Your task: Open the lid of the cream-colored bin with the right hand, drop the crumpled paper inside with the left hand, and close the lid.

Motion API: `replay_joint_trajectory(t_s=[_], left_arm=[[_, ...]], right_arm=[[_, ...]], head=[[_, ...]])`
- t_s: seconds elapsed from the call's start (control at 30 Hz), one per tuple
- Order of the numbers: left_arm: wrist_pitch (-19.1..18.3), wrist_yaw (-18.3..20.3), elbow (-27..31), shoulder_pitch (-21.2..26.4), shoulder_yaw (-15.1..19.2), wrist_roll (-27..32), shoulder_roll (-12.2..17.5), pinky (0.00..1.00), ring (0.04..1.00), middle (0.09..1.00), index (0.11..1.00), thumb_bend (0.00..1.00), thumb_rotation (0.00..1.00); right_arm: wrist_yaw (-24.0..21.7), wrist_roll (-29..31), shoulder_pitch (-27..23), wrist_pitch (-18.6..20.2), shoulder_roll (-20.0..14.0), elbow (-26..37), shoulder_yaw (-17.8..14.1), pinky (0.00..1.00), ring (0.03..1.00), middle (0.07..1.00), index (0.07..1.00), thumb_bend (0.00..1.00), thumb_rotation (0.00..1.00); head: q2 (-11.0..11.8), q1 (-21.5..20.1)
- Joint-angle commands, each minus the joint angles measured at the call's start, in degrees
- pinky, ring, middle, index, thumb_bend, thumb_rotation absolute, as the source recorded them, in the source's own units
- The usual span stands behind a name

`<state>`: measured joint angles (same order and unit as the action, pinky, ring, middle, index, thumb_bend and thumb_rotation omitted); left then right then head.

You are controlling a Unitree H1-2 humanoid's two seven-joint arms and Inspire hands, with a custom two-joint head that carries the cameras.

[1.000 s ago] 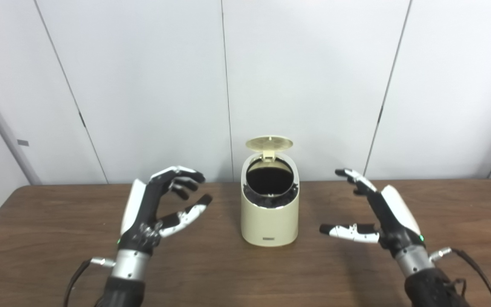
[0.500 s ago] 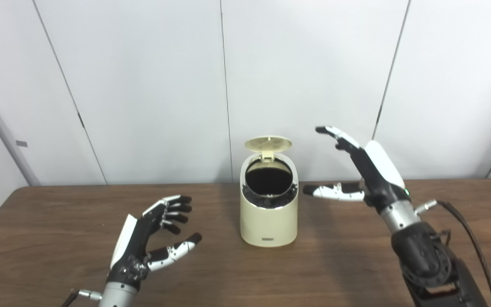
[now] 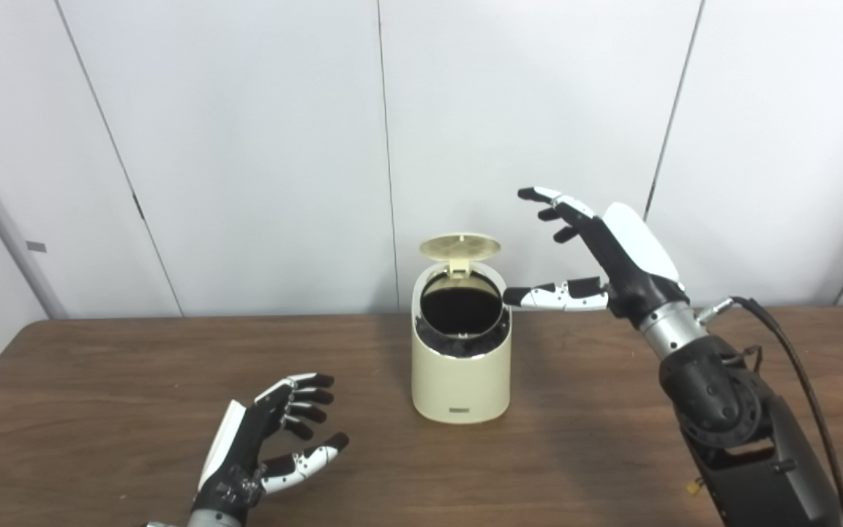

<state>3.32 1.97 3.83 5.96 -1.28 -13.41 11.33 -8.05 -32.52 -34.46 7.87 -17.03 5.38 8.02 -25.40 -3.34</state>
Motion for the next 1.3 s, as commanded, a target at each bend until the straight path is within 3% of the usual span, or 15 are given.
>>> replay_joint_trajectory(t_s=[0.0, 0.27, 0.53, 0.83, 1.27], left_arm=[[2.29, -0.66, 0.12, 0.53, 0.26, 0.30, 0.19, 0.55, 0.640, 0.694, 0.744, 0.58, 0.06], [2.33, -0.65, -0.95, -0.19, -0.03, -0.10, 0.09, 0.54, 0.632, 0.684, 0.738, 0.59, 0.03], [2.97, -0.89, -1.40, -0.51, -0.20, -0.07, -0.45, 0.54, 0.629, 0.681, 0.739, 0.59, 0.04], [2.32, -0.76, -1.16, -0.35, -0.17, -0.04, -0.90, 0.53, 0.626, 0.683, 0.741, 0.58, 0.03], [2.06, -0.80, -0.92, -0.30, -0.36, -0.55, -1.06, 0.54, 0.629, 0.679, 0.742, 0.59, 0.06]], right_arm=[[-0.71, -0.12, -3.68, 0.40, -0.61, 1.69, -0.07, 0.67, 0.822, 0.883, 0.857, 0.64, 0.39], [-3.40, 0.32, -6.01, 0.02, -1.13, 0.67, 1.23, 0.65, 0.839, 0.896, 0.854, 0.65, 0.37], [-5.13, -2.55, -8.14, -1.03, -2.61, -1.54, 4.69, 0.69, 0.820, 0.811, 0.774, 0.67, 0.55], [-6.47, -1.71, -8.23, -2.27, -2.42, -2.15, 6.23, 0.82, 0.945, 0.816, 0.779, 0.65, 0.54], [-7.88, -2.86, -7.30, -3.65, -2.58, 0.38, 7.23, 0.77, 0.939, 0.809, 0.774, 0.65, 0.51]], head=[[-0.08, 0.01], [-0.16, 0.24], [-0.15, 0.48], [-0.22, 0.52], [-0.88, 1.30]])
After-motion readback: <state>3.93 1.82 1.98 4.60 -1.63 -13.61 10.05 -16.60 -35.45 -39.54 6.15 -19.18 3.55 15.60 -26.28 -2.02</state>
